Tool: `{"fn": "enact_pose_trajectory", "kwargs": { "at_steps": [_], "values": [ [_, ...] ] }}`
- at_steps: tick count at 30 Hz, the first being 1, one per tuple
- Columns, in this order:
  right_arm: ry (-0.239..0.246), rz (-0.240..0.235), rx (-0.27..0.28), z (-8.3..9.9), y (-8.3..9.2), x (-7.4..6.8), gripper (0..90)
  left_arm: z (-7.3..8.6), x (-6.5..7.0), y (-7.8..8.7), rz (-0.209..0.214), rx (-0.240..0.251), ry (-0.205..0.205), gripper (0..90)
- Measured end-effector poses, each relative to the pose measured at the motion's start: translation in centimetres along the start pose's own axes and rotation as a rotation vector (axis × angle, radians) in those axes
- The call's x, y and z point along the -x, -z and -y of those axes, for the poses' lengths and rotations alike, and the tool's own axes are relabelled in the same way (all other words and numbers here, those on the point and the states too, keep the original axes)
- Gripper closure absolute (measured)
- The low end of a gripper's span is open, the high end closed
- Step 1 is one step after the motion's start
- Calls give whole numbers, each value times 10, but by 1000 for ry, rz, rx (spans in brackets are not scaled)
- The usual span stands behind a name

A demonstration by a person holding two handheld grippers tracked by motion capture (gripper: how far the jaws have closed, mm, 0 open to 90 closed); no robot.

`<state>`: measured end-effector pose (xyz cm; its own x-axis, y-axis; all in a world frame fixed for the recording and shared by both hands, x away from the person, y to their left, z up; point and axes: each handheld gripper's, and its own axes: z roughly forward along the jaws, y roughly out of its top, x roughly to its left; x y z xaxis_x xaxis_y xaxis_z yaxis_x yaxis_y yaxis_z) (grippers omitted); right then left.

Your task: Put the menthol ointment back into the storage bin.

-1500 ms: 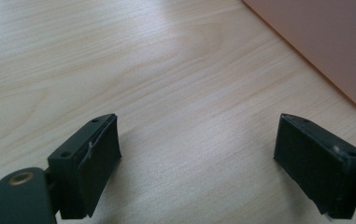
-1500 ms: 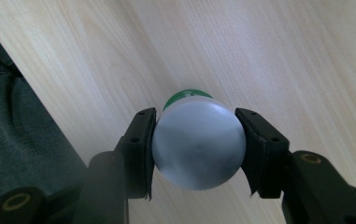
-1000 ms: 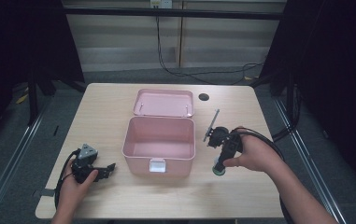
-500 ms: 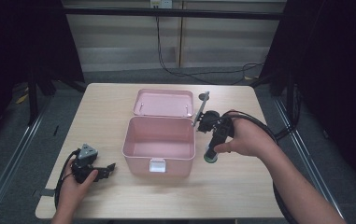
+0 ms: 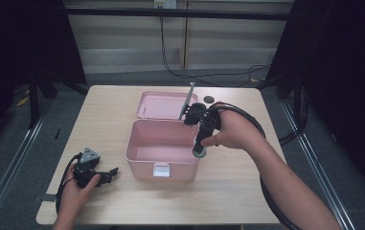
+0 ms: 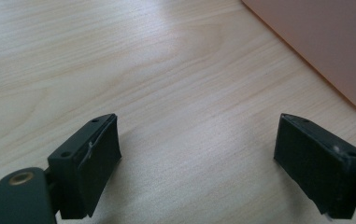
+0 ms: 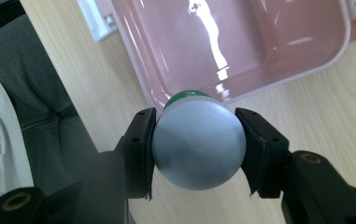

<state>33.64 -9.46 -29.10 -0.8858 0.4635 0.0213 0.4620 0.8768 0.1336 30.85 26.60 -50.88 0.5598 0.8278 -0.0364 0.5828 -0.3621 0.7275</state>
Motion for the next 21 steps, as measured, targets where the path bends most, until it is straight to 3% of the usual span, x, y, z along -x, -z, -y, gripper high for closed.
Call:
{"fn": "enact_pose_trajectory", "kwargs": {
  "at_steps": [10, 21],
  "values": [
    [40, 2, 0, -19, -16, 4, 508, 0, 0, 1, -1, -1, -5, 139],
    [84, -4, -15, -25, -40, 5, 508, 1, -1, 1, 5, 0, 1, 143]
  ]
}}
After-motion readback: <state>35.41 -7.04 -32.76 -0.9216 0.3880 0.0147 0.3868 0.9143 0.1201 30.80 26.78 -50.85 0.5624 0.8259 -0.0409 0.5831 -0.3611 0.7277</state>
